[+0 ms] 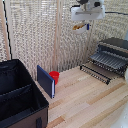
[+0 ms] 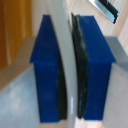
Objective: Gently stretch your hand towards the oven tray's handle, obtaining a firm grip, and draw it cautiously out of the oven. Transition your grip to the hot dog bowl, gingerly seizing the edge, and elevate it from the surface. Hover the bowl over the tray, delicately lower it, and temper your grip, establishing the bowl's equilibrium.
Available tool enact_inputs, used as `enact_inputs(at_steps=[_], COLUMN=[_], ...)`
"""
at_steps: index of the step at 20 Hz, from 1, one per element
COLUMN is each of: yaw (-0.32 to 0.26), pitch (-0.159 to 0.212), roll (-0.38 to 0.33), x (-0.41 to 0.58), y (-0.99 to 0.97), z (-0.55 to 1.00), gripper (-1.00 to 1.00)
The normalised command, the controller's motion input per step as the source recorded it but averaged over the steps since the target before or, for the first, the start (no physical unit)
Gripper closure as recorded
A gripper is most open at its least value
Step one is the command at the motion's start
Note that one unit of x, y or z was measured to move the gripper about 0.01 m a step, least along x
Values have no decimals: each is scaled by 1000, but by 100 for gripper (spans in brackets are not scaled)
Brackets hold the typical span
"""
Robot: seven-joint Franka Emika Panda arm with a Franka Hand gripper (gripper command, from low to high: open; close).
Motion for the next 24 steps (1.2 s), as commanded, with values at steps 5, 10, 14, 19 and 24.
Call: enact_inputs(at_steps=[5,10,14,19,24], yaw=[-168,-163,-136,-29,-11], pitch=[0,0,3,34,45], roll=[0,0,1,0,-2], x=[-140,-162,-50,-9,-38], y=[-753,-773,-691,-290,-253], z=[-70,-150,-292,-465,-370], gripper=[100,100,100,100,100])
